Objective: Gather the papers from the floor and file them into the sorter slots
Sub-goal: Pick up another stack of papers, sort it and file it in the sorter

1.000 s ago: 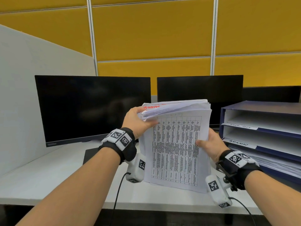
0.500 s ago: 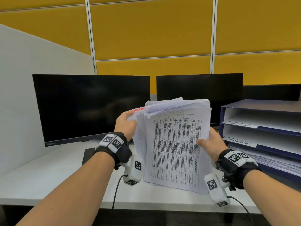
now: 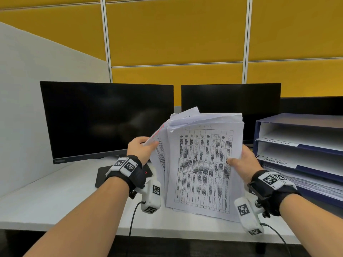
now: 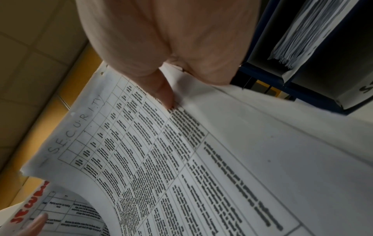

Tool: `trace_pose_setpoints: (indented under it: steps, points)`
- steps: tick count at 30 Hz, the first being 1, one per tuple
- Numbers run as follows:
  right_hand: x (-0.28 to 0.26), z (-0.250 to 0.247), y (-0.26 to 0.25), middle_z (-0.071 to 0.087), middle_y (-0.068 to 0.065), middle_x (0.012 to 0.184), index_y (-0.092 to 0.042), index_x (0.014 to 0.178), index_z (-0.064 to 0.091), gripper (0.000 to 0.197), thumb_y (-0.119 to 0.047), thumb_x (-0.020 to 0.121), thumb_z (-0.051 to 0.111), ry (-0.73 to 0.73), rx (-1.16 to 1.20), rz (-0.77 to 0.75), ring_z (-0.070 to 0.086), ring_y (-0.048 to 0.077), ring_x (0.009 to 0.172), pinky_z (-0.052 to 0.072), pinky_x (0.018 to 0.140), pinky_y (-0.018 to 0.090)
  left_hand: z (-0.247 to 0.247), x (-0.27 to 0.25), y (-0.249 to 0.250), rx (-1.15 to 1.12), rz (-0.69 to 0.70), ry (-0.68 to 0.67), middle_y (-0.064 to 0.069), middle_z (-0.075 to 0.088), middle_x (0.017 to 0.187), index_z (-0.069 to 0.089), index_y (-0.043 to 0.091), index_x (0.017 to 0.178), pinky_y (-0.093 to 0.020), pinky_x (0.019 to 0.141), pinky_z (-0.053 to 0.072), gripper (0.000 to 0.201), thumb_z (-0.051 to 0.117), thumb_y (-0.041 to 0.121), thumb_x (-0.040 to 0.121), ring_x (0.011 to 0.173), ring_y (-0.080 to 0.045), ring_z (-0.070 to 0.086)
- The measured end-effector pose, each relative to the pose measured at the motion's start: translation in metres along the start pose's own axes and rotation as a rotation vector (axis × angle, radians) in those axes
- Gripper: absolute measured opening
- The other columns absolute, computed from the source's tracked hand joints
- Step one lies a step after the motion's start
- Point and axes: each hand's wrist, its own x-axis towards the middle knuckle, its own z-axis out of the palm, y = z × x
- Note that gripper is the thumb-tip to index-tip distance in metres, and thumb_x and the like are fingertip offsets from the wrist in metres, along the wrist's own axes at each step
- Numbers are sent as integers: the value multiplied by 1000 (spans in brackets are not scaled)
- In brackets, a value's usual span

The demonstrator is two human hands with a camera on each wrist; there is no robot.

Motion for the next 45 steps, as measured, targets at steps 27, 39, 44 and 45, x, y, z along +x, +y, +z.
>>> trace_pose_setpoints:
  steps: [27, 39, 44, 45]
  points:
    - [2, 9, -1, 60, 7, 124, -11, 129, 48, 50, 10, 85, 56, 90, -63, 16, 56, 24, 111, 48, 95, 42, -17, -2, 7, 73, 52, 129, 7, 61, 71, 64, 19, 80, -23, 62, 50, 7, 65, 16, 86, 71, -17, 60]
    - [23, -1, -2, 64, 19, 89, 1, 100, 58, 20, 2, 80, 55, 416, -124, 144, 58, 32, 76, 45, 63, 33, -82, 2, 6, 272, 40, 302, -14, 65, 97, 66, 4, 107, -34, 76, 46, 18, 58, 9, 91, 95, -33, 62]
    - [14, 3, -11, 62, 17, 83, 6, 91, 61, 11, 2, 82, 56, 362, -152, 87, 54, 27, 70, 41, 60, 29, -76, -8, 20, 248, 88, 113, -6, 67, 88, 66, 12, 99, -35, 73, 50, 12, 58, 9, 90, 82, -24, 64]
    - [9, 4, -15, 60, 16, 80, 7, 87, 62, 8, 4, 83, 55, 330, -170, 39, 52, 25, 68, 39, 57, 27, -70, -10, 24, 244, 105, 69, -5, 68, 85, 66, 15, 93, -35, 72, 52, 11, 58, 8, 90, 81, -24, 65]
